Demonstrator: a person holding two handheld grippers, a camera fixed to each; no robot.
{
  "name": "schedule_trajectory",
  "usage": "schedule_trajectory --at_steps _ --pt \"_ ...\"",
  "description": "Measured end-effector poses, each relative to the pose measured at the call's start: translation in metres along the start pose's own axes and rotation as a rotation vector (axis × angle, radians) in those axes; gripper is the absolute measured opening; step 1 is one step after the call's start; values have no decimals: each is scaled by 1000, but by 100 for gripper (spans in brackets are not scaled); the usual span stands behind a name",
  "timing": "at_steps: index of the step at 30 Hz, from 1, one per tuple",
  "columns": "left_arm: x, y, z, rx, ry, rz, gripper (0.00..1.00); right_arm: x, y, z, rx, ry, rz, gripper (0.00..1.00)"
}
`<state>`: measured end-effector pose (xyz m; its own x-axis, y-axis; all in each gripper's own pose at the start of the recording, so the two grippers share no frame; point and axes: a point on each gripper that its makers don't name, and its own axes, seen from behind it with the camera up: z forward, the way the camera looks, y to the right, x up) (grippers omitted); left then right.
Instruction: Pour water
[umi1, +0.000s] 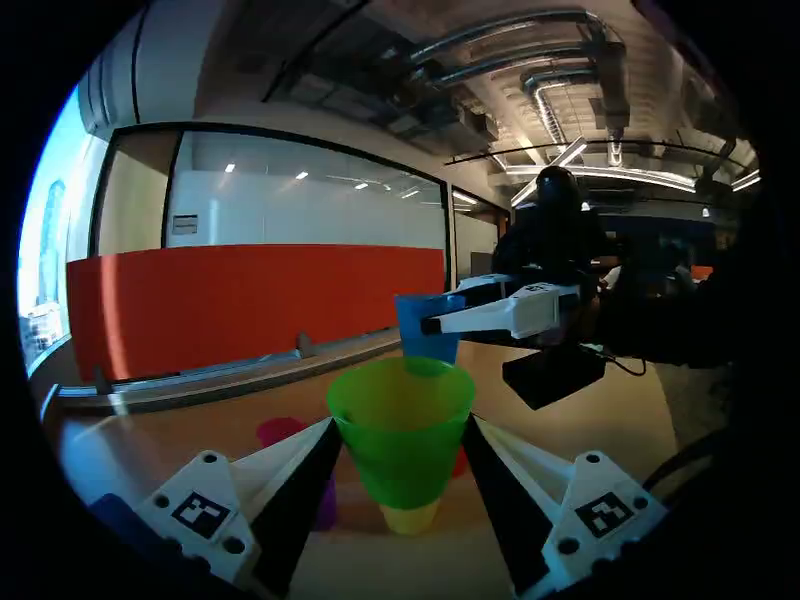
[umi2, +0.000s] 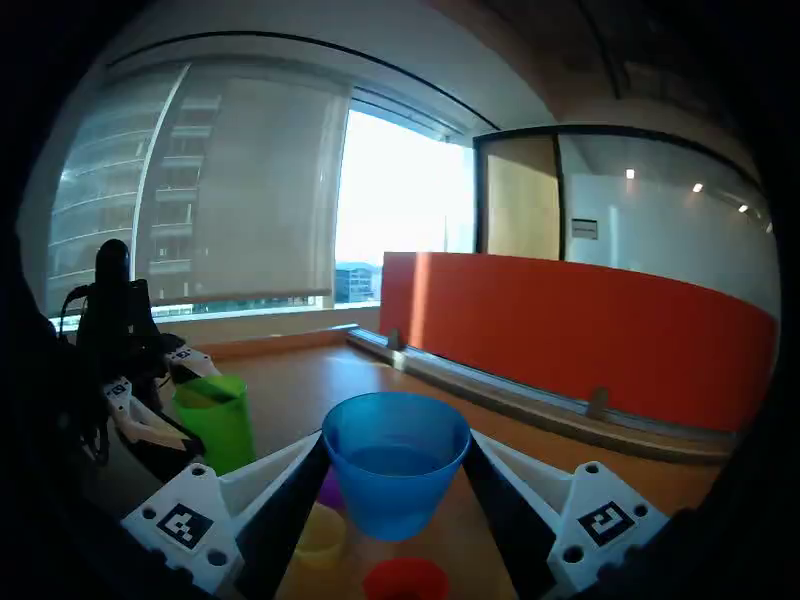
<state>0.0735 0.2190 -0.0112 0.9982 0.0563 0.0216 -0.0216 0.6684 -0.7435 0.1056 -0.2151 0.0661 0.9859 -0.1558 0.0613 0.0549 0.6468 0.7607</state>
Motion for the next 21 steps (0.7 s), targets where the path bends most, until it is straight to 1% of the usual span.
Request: schedule_trajectory --at_steps 3,9,18,21 --pt "3 2 0 -5 15 -5 83 1 -2 0 5 0 -4 91" --pt "6 2 1 -4 34 -7 83 2 -6 0 16 -2 -18 91" --pt "11 3 0 -5 55 -8 83 2 -9 1 23 -3 -17 91" --pt "10 2 0 -5 52 -8 83 3 -10 1 24 -3 -18 91"
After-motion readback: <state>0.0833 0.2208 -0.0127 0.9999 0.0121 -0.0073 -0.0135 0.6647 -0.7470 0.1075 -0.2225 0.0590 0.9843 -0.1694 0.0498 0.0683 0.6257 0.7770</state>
